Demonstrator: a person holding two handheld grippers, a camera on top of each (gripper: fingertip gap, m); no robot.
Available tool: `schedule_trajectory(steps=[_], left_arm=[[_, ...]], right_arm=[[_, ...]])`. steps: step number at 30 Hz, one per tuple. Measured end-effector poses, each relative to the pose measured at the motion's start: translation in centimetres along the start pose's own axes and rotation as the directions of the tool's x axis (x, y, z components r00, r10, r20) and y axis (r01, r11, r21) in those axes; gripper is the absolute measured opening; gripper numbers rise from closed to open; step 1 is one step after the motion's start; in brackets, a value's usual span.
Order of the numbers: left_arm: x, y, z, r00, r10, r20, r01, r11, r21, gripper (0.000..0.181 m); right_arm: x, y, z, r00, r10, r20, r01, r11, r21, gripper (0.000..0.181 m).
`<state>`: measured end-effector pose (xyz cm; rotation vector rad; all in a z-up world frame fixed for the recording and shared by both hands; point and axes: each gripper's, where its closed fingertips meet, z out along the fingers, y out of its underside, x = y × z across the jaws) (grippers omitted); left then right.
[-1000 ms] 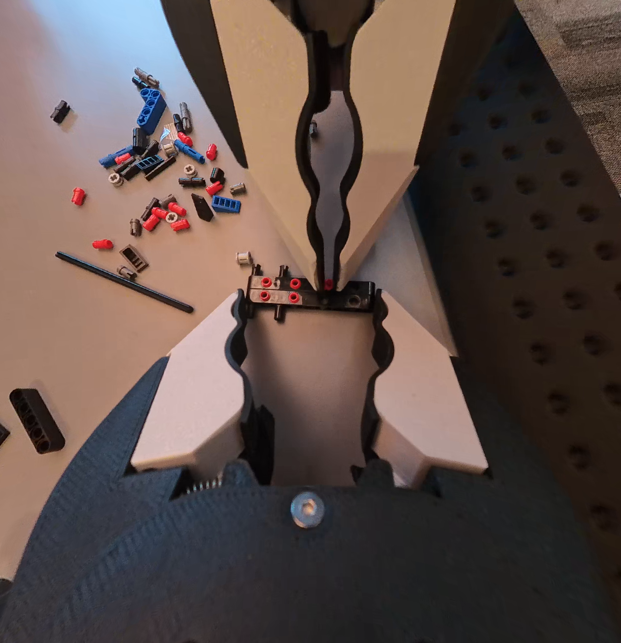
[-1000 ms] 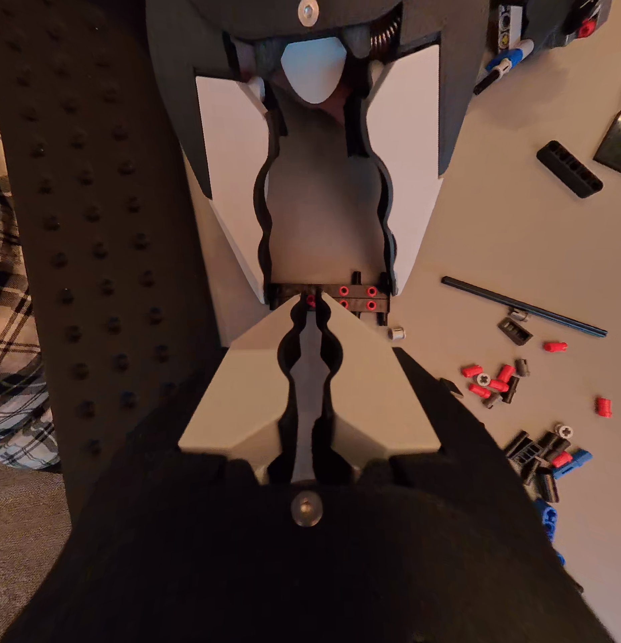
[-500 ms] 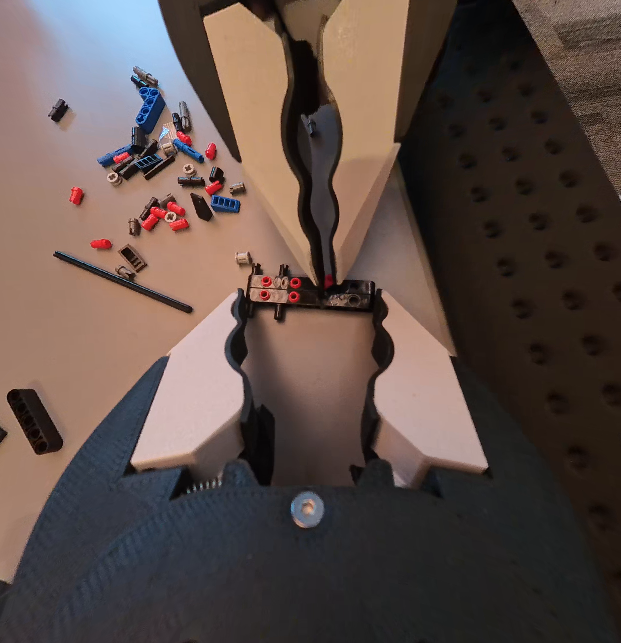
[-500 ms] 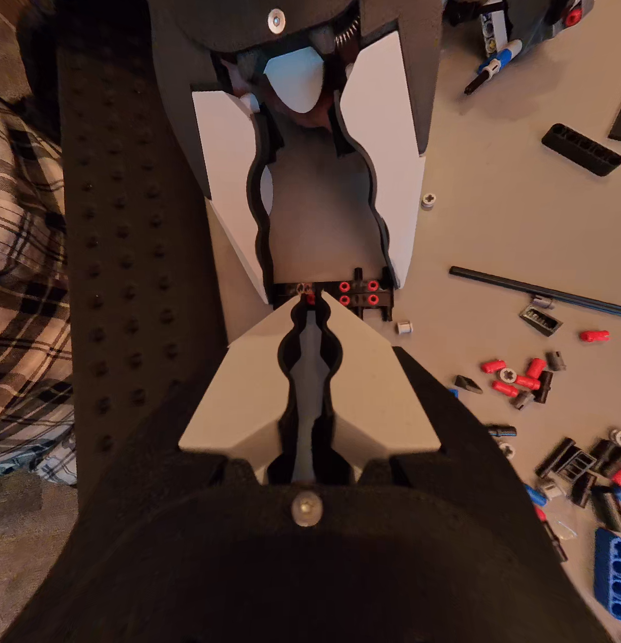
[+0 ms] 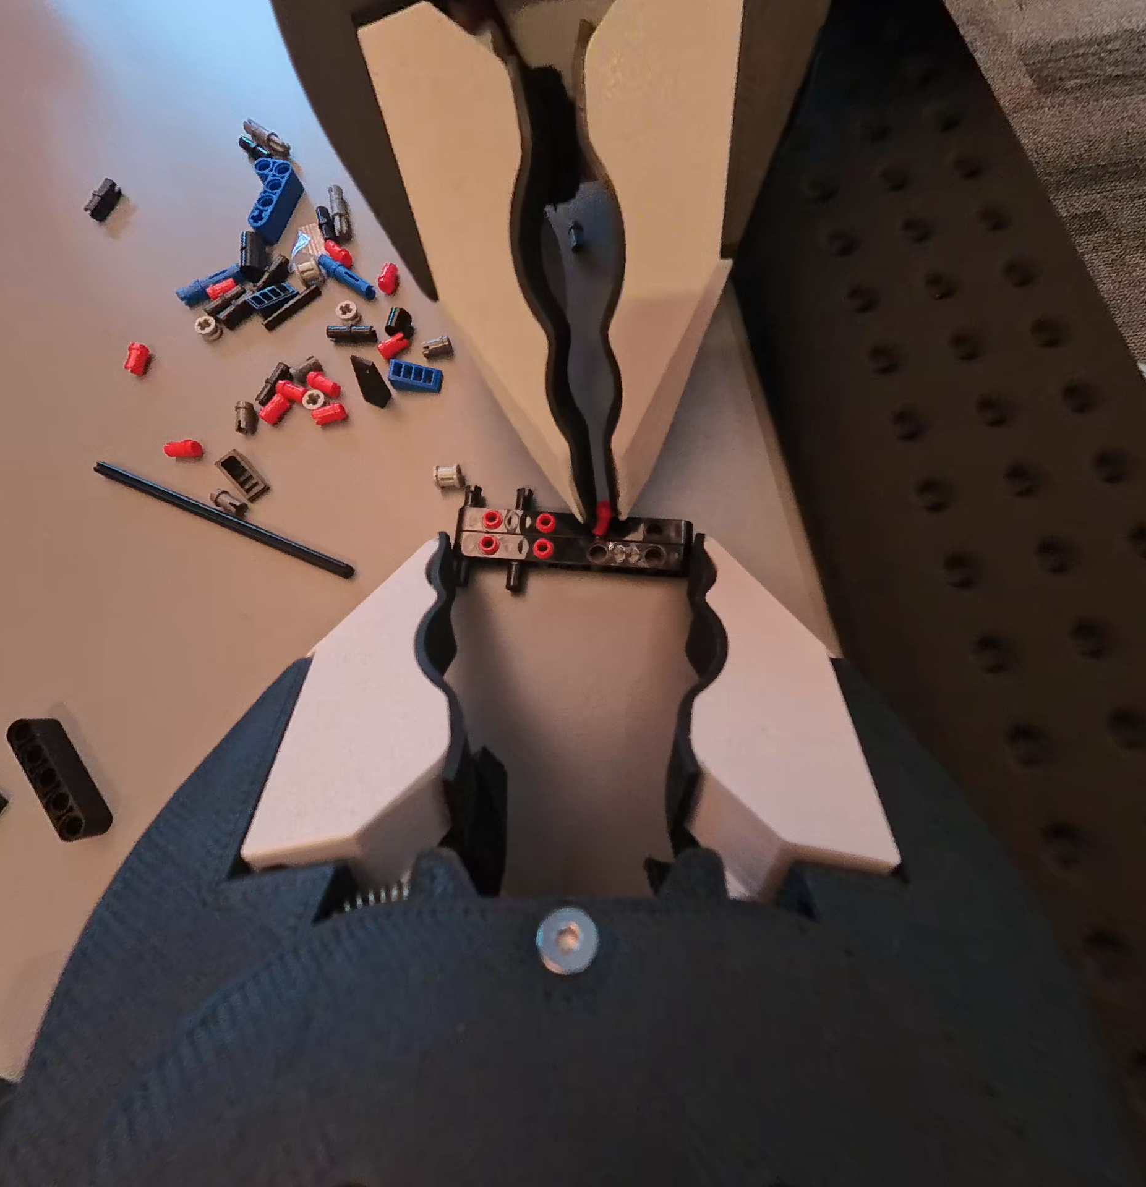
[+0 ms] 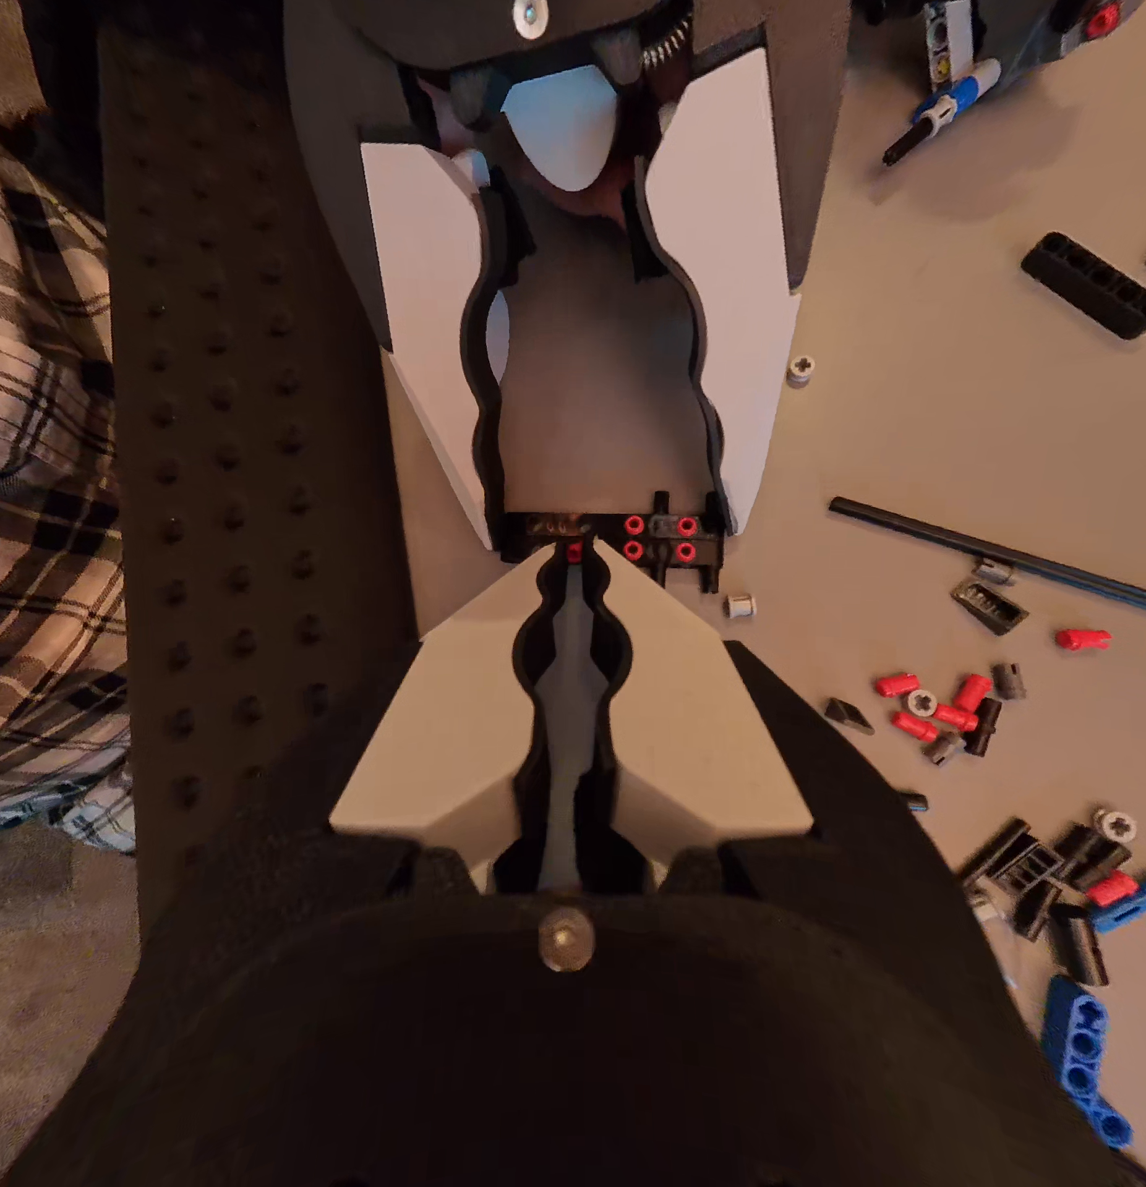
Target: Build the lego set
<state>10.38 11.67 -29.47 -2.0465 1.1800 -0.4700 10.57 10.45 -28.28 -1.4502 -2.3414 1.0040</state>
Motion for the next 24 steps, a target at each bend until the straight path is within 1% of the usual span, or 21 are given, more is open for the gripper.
schedule_trajectory(steps=[3, 5, 15, 19, 22, 24], left_arm=[[0.01, 0.02, 0.00, 1.000, -0.002, -0.003, 0.002, 1.000, 0.000, 0.072], [0.03, 0.03, -0.01, 1.000, -0.004, -0.004, 0.004, 1.000, 0.000, 0.072], [0.05, 0.05, 0.00, 1.000, -0.007, -0.007, 0.007, 1.000, -0.001, 0.072], [0.06, 0.06, 0.00, 1.000, -0.009, -0.008, 0.009, 1.000, -0.002, 0.072], [0.05, 0.06, 0.01, 1.000, -0.012, -0.011, 0.012, 1.000, -0.003, 0.072], [0.05, 0.06, 0.01, 1.000, -0.013, -0.012, 0.013, 1.000, -0.004, 0.072]], right_arm=[[-0.04, 0.01, 0.03, 0.999, -0.042, 0.015, 0.042, 0.997, -0.061, 0.002], [-0.09, -0.11, 0.20, 0.998, -0.051, 0.032, 0.053, 0.996, -0.076, 0.002], [0.00, 0.03, 0.25, 0.995, 0.027, 0.100, -0.024, 0.999, -0.031, 0.003], [0.01, 0.01, 0.28, 0.993, 0.033, 0.109, -0.030, 0.999, -0.037, 0.003], [0.01, 0.04, 0.31, 0.996, 0.029, 0.090, -0.025, 0.999, -0.047, 0.003], [0.04, -0.03, 0.31, 0.997, 0.002, 0.071, 0.000, 1.000, -0.028, 0.003]])
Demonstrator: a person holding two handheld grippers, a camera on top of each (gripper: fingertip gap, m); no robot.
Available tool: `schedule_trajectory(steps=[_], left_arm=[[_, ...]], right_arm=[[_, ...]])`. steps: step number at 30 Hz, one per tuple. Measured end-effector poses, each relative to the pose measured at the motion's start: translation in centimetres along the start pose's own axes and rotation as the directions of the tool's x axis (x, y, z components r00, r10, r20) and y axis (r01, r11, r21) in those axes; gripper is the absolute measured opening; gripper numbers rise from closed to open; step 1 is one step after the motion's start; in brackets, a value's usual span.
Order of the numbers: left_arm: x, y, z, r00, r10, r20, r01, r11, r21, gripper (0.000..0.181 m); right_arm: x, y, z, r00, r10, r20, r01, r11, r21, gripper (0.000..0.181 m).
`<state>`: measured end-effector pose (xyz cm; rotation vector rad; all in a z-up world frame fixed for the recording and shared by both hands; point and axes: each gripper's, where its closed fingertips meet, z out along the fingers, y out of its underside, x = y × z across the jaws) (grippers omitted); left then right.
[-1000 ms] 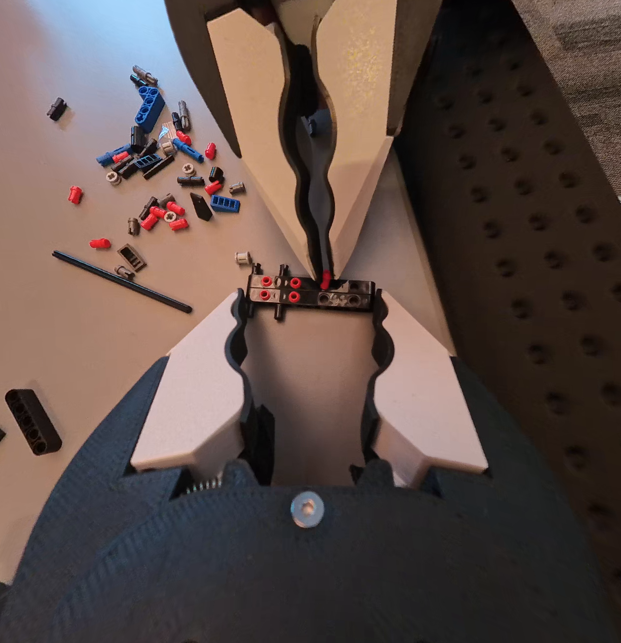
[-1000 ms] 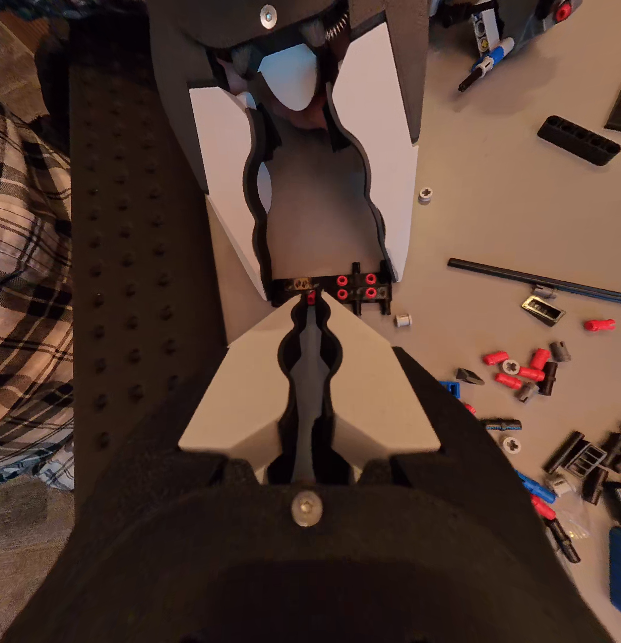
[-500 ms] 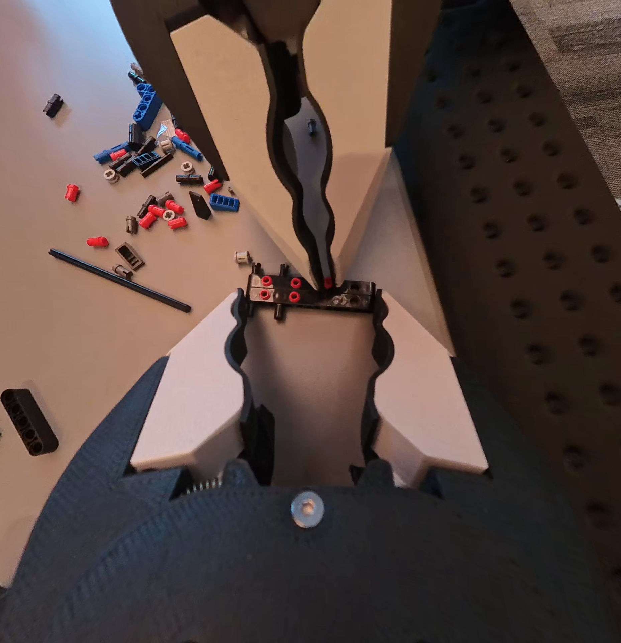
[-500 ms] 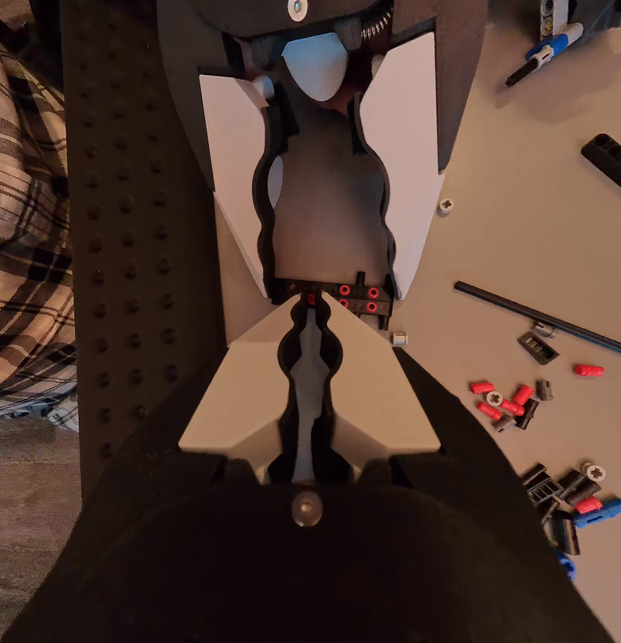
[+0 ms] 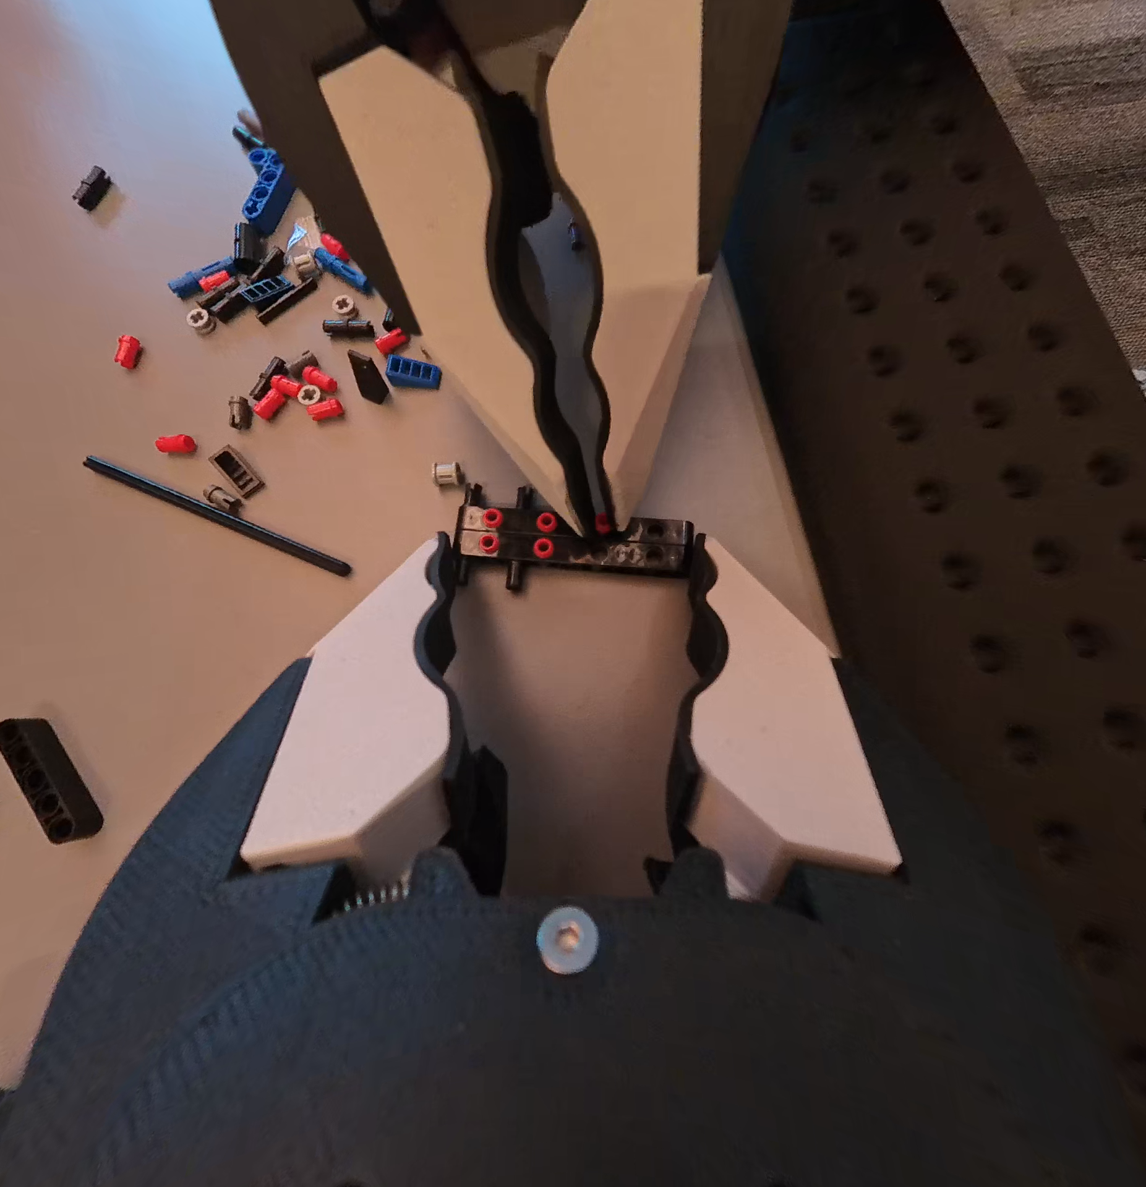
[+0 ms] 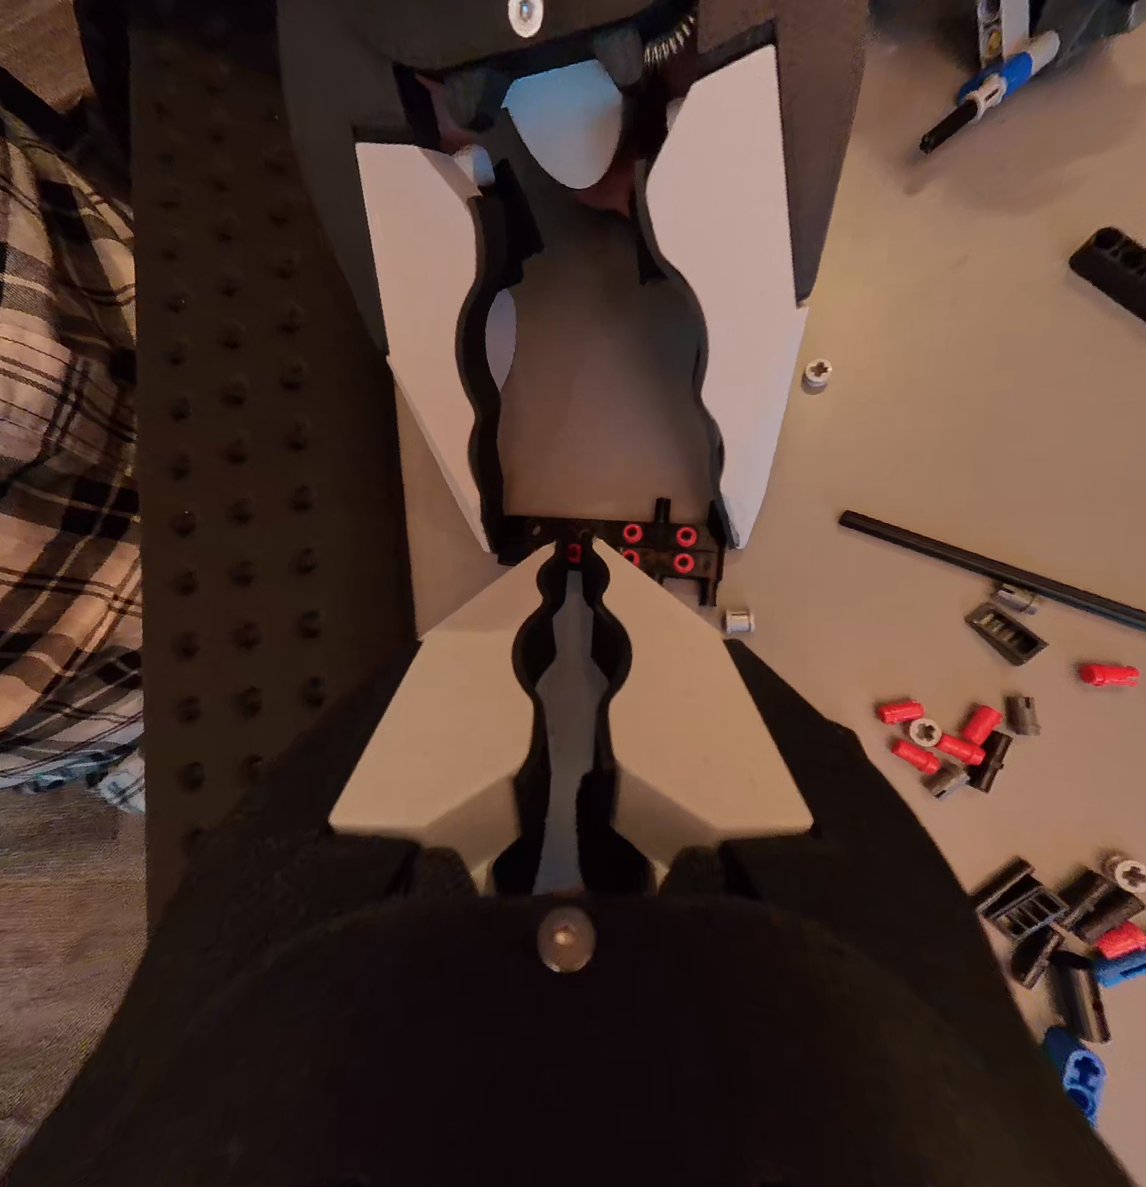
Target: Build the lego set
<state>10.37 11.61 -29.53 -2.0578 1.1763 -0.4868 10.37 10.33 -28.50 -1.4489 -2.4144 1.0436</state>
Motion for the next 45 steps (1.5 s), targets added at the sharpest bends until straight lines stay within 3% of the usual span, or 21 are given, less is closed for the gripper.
schedule_trajectory(steps=[8, 22, 26, 31, 35, 45], left_arm=[[0.0, 0.0, 0.0, 1.000, -0.003, 0.000, 0.003, 1.000, -0.001, 0.072], [-0.1, 0.0, 0.0, 1.000, -0.009, 0.002, 0.009, 1.000, -0.003, 0.073], [-0.2, 0.1, -0.1, 1.000, -0.005, 0.018, 0.005, 1.000, -0.008, 0.073], [-0.2, 0.5, -0.5, 1.000, -0.030, 0.009, 0.030, 0.999, -0.042, 0.073], [-0.1, 0.9, -0.9, 0.999, -0.027, 0.017, 0.029, 0.997, -0.074, 0.073], [-1.0, 0.4, -0.4, 0.964, -0.165, 0.207, 0.180, 0.982, -0.055, 0.073]], right_arm=[[0.3, -0.1, -0.5, 0.994, 0.011, -0.105, -0.004, 0.998, 0.061, 0.000], [0.5, 0.2, 0.0, 0.962, -0.129, -0.240, 0.101, 0.987, -0.124, 0.000], [1.2, -0.7, -2.2, 0.958, -0.029, -0.285, 0.035, 0.999, 0.017, 0.000], [3.5, 2.1, -5.0, 0.887, 0.043, -0.460, -0.053, 0.999, -0.008, 0.000], [5.8, 2.2, -6.3, 0.831, 0.094, -0.548, -0.082, 0.996, 0.047, 0.002], [8.8, 2.6, -4.4, 0.813, 0.146, -0.563, -0.183, 0.983, -0.009, 0.008]])
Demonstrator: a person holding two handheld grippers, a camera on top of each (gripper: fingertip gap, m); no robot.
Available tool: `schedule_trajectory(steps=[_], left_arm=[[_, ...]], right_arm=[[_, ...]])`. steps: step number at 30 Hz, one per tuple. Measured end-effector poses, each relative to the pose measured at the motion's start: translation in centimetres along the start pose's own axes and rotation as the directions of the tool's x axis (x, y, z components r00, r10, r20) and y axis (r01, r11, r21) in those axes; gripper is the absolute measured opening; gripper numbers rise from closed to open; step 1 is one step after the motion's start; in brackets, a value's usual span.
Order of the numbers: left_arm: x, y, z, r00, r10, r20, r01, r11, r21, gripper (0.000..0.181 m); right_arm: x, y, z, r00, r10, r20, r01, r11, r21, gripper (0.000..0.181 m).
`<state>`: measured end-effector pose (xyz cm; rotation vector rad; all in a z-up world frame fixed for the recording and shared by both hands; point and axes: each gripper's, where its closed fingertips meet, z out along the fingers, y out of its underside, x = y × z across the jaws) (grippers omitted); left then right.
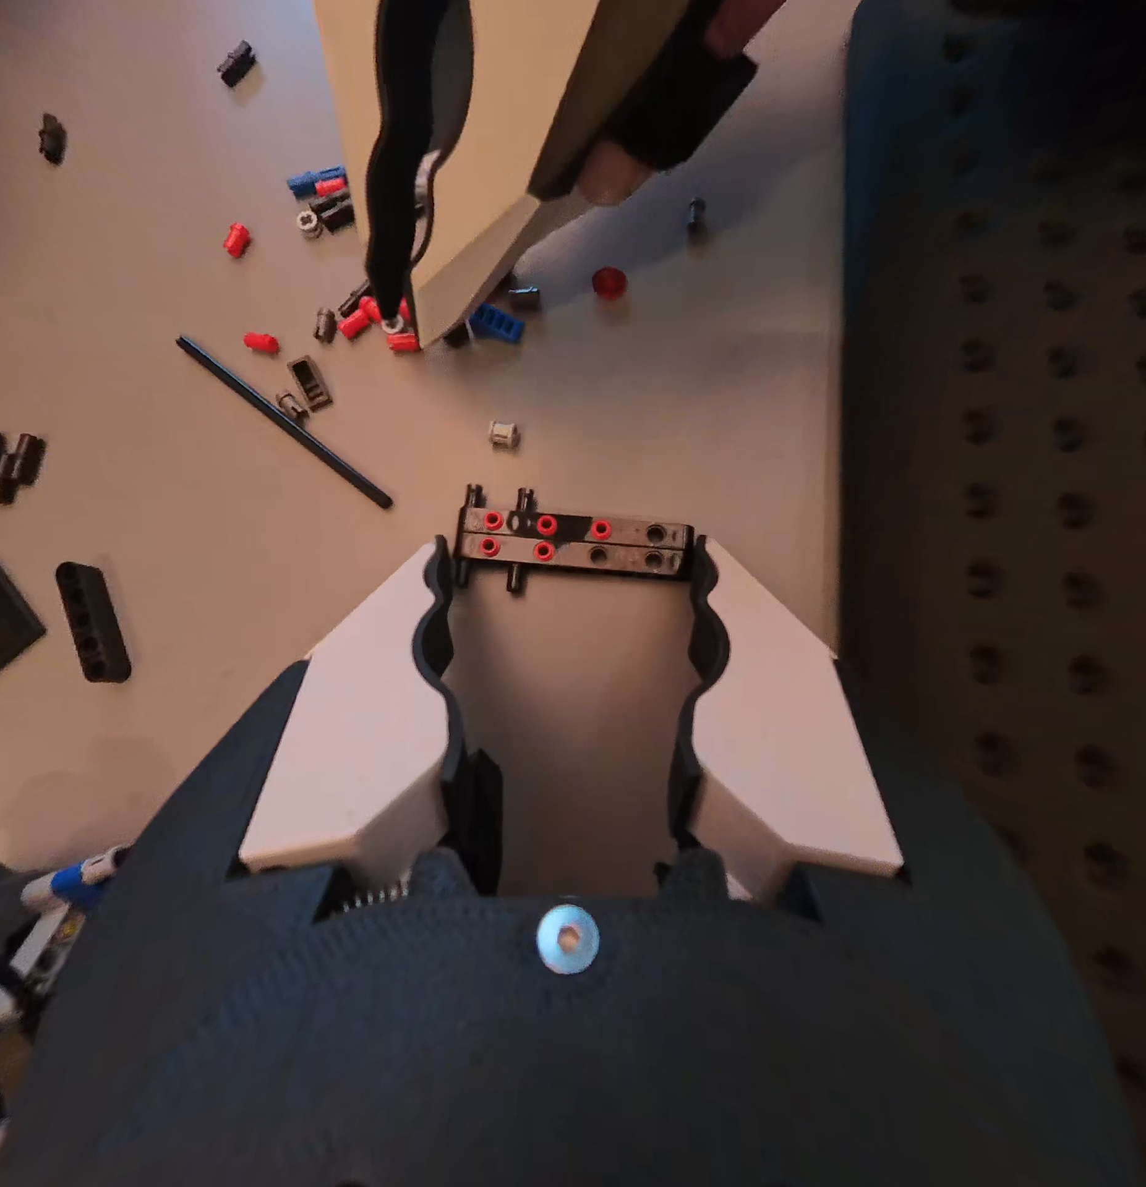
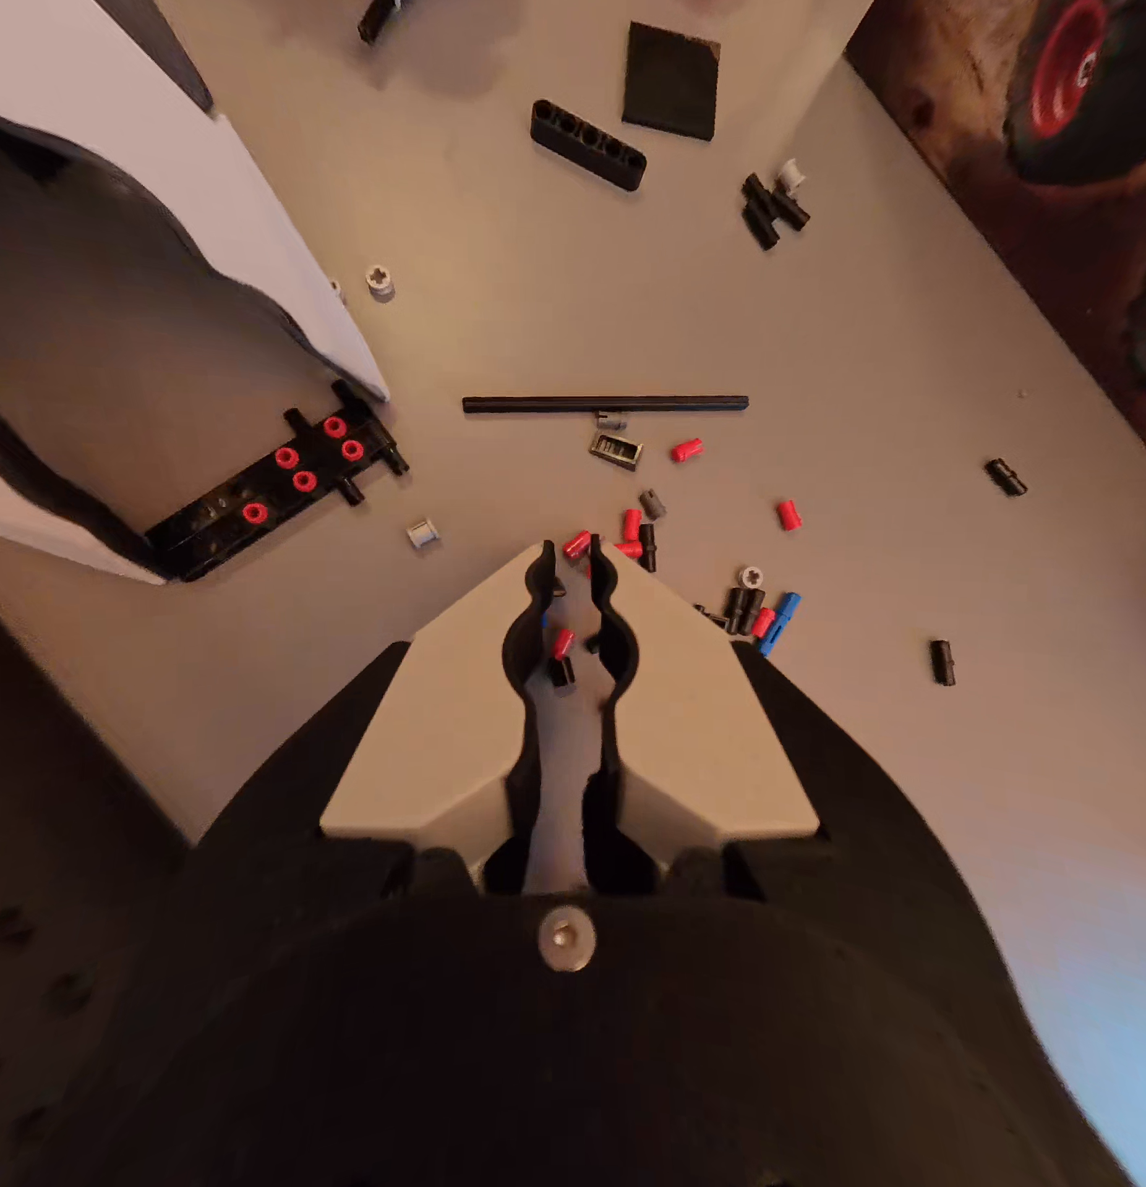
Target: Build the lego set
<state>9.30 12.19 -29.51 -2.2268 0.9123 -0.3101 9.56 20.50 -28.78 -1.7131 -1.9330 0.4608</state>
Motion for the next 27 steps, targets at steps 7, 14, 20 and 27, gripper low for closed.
schedule_trajectory(steps=[7, 14, 20, 27], left_arm=[[-0.1, 0.3, -0.1, 1.000, -0.011, -0.026, 0.010, 1.000, -0.004, 0.076], [0.1, 0.5, -0.4, 0.998, 0.005, -0.058, -0.006, 1.000, -0.017, 0.075], [0.3, 0.3, -1.0, 0.995, 0.008, -0.102, -0.007, 1.000, 0.009, 0.069], [-1.7, -1.3, -2.2, 0.979, 0.190, 0.070, -0.196, 0.976, 0.093, 0.043]], right_arm=[[-0.3, 0.2, 0.6, 0.999, 0.031, 0.004, -0.031, 0.999, -0.008, 0.005], [-0.3, 0.1, 0.7, 0.999, 0.034, 0.015, -0.034, 0.999, 0.014, 0.003], [-1.0, -0.4, 0.4, 0.999, 0.015, 0.048, -0.018, 0.997, 0.071, 0.002], [-3.8, -2.4, -2.2, 0.977, 0.047, 0.210, -0.092, 0.973, 0.210, 0.003]])
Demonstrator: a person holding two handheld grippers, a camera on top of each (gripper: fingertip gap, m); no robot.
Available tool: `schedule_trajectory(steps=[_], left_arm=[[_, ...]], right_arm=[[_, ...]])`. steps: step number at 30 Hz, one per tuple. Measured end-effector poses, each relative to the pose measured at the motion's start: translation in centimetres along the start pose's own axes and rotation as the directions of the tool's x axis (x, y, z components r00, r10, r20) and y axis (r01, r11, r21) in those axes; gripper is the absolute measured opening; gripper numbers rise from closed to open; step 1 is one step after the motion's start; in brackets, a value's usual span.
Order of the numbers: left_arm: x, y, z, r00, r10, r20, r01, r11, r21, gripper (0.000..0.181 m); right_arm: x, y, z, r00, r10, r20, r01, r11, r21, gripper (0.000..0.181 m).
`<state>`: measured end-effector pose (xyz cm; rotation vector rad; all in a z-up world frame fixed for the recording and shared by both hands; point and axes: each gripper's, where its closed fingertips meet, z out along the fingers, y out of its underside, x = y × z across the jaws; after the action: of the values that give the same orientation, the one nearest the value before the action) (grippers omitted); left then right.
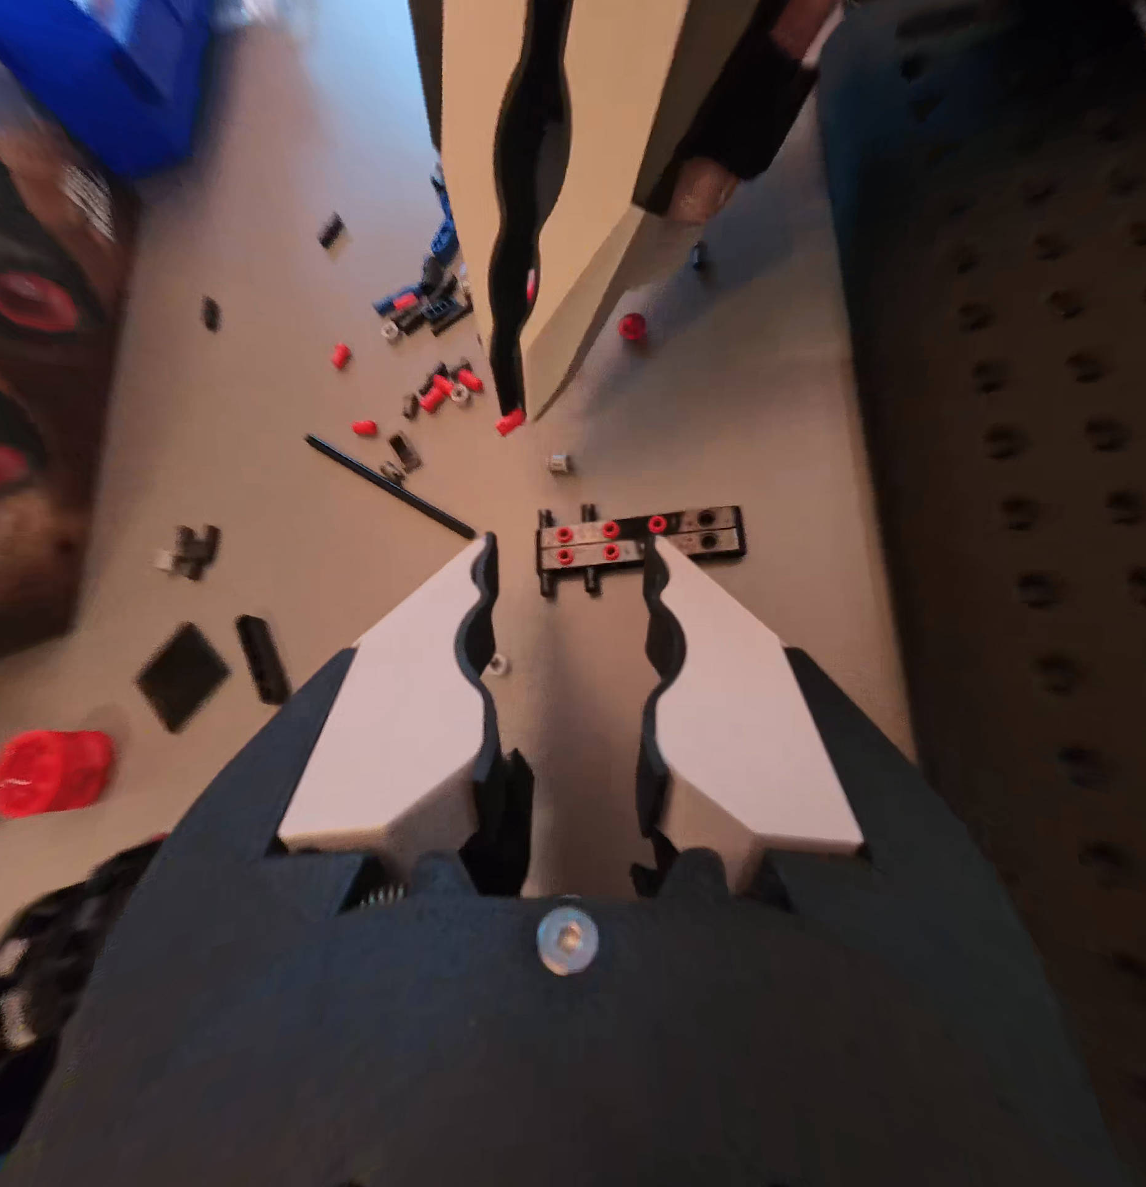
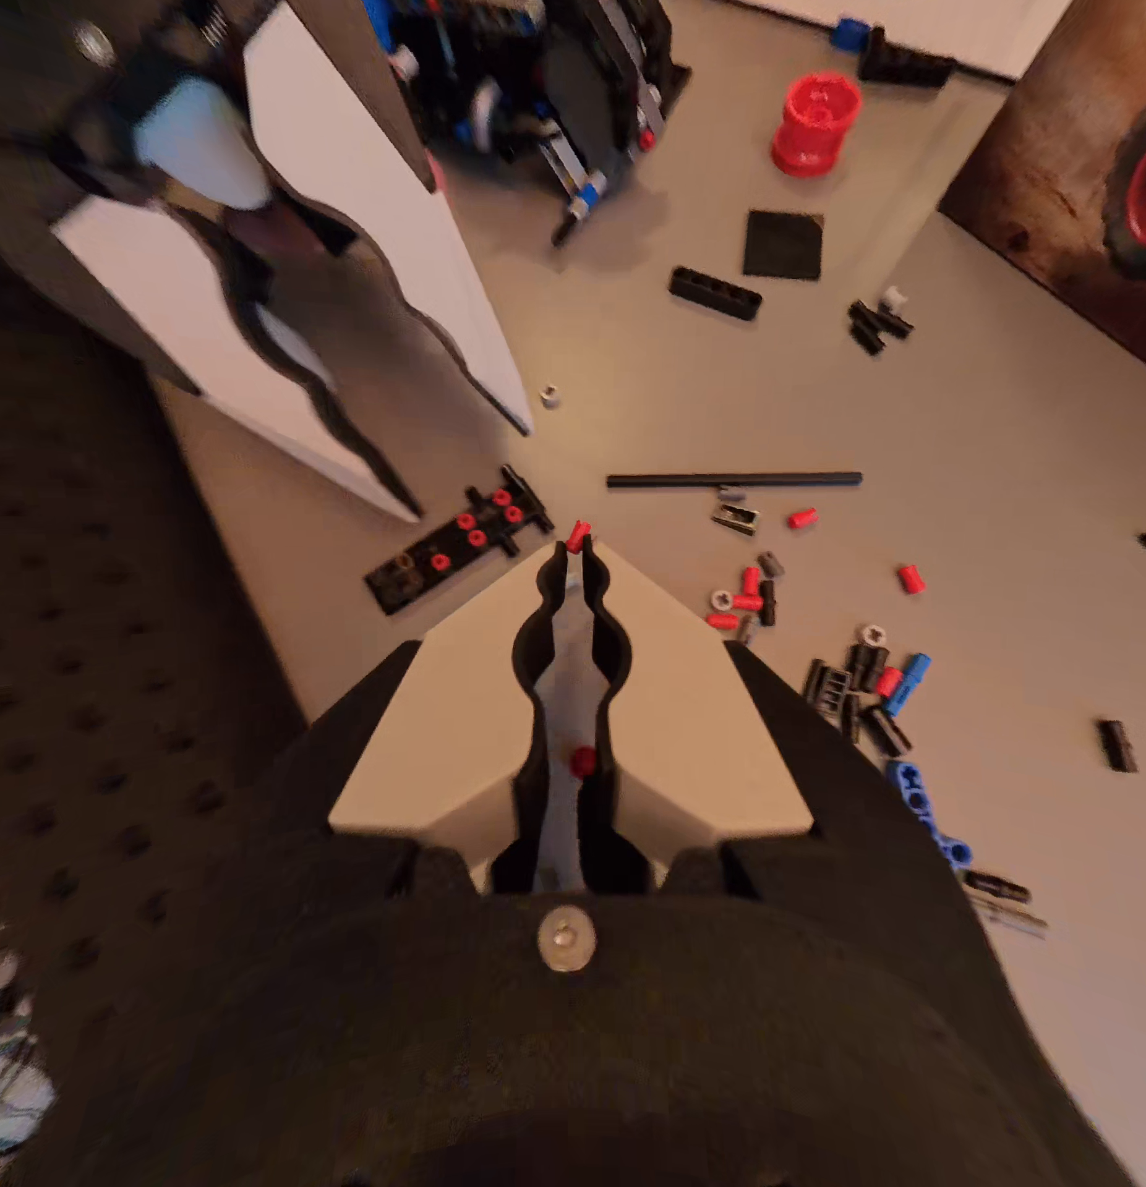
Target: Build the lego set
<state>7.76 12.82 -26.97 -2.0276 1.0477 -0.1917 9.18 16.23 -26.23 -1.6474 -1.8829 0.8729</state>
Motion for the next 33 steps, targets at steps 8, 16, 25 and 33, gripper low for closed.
schedule_trajectory(steps=[8, 16, 25, 33], left_arm=[[-0.6, -3.9, -1.0, 0.920, 0.312, 0.235, -0.348, 0.929, 0.128, 0.019], [0.8, -4.4, -0.9, 0.866, 0.432, 0.253, -0.471, 0.874, 0.118, 0.006], [0.1, -4.8, -1.5, 0.859, 0.408, 0.308, -0.458, 0.882, 0.108, 0.003], [0.1, -4.6, -1.3, 0.825, 0.456, 0.334, -0.497, 0.866, 0.046, 0.003]], right_arm=[[-3.5, -1.6, -1.7, 0.977, 0.073, 0.200, -0.101, 0.986, 0.136, 0.002], [-4.6, -2.3, -2.3, 0.957, 0.085, 0.276, -0.140, 0.973, 0.184, 0.002], [-4.1, -3.2, -2.6, 0.970, 0.122, 0.212, -0.176, 0.949, 0.260, 0.003], [-4.0, -2.9, -2.4, 0.960, 0.184, 0.211, -0.238, 0.933, 0.268, 0.003]])
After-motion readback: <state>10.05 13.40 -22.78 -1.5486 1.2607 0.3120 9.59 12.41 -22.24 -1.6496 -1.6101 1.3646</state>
